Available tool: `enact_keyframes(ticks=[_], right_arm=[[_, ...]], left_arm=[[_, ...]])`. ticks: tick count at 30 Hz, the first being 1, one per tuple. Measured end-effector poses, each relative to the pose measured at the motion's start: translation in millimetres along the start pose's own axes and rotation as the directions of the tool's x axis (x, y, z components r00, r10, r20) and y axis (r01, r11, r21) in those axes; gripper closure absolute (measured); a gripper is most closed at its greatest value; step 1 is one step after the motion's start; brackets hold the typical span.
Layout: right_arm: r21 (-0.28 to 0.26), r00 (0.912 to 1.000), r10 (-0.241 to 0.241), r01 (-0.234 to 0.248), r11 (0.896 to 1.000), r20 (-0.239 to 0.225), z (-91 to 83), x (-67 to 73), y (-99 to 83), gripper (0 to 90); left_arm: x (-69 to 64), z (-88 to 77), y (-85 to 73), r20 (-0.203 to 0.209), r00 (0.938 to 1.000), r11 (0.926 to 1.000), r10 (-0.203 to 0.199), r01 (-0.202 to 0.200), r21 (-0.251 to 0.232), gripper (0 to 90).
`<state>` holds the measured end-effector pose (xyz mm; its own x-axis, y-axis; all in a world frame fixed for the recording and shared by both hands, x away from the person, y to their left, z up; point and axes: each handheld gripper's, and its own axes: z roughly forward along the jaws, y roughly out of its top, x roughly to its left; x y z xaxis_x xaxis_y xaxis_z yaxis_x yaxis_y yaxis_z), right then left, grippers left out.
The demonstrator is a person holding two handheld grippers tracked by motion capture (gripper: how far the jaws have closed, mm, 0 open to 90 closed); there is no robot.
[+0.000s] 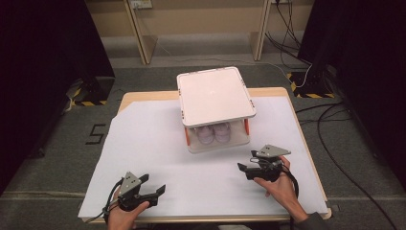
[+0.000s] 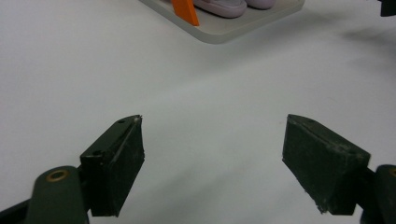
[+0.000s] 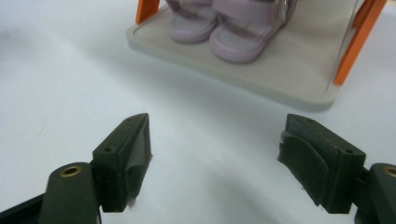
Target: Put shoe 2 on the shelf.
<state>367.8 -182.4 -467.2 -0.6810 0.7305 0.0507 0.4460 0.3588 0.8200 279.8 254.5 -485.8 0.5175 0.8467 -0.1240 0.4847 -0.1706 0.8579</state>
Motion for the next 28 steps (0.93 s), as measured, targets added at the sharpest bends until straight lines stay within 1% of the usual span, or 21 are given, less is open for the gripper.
enact_keyframes(ticks=[2,4,6,7,9,12,13,17,18,21,27,28], right_arm=[[0.018,1.0,0.0,-0.001,1.0,0.007,-4.4,-0.2,-5.9,21.9],[0.046,0.9998,0.004,-0.004,0.999,0.019,-8.4,-1.6,-11.5,21.6],[0.053,0.9992,0.01,-0.012,0.999,0.039,-12.5,-5.3,-17.4,21.3],[0.06,0.9985,0.025,-0.028,0.998,0.049,-14.5,-6.7,-20.2,20.4],[0.071,0.9975,0.025,-0.029,0.997,0.067,-17.8,-10.6,-25.2,19.8],[0.075,0.9966,0.037,-0.042,0.996,0.074,-21.2,-12.1,-29.6,19.8],[0.088,0.996,0.035,-0.042,0.995,0.082,-24.2,-12.8,-32.9,19.4],[0.098,0.9959,0.042,-0.05,0.994,0.08,-26.8,-11.6,-38.6,19.1],[0.102,0.9963,0.036,-0.044,0.994,0.078,-26.7,-11.8,-39.8,18.9],[0.117,0.9958,0.038,-0.048,0.992,0.083,-25.3,-11.3,-42.7,17.4],[0.125,0.9957,0.027,-0.038,0.991,0.089,-25.4,-11.6,-44.1,17.3],[0.126,0.9955,0.033,-0.044,0.991,0.089,-25.7,-11.3,-44.3,17.2]], left_arm=[[-0.2,0.1,0.0,0.001,1.0,1.0,0.002,-0.002,-0.001,20.2],[-0.3,0.1,0.1,0.001,1.0,1.0,0.001,-0.001,-0.002,20.2],[-0.1,0.1,0.1,0.0,1.0,1.0,0.001,-0.001,-0.002,20.2],[-0.1,0.2,0.1,0.0,1.0,1.0,0.001,-0.001,-0.002,20.2],[0.0,0.4,0.1,0.001,1.0,1.0,0.001,-0.001,-0.001,20.2],[-0.1,0.5,0.1,0.001,1.0,1.0,0.002,-0.002,0.0,20.2],[-0.1,0.5,0.0,0.001,1.0,1.0,0.002,-0.002,0.0,20.2],[0.1,0.3,0.0,-0.001,1.0,1.0,0.003,-0.003,0.004,20.2],[0.3,0.3,0.0,0.0,1.0,1.0,0.003,-0.003,0.006,20.2],[0.3,1.2,-0.5,0.002,1.0,1.0,0.001,-0.001,0.003,20.2],[0.4,1.3,-0.6,0.001,1.0,1.0,0.001,-0.001,0.004,20.2],[0.4,1.2,-0.6,0.001,1.0,1.0,0.001,-0.001,0.006,20.2]])
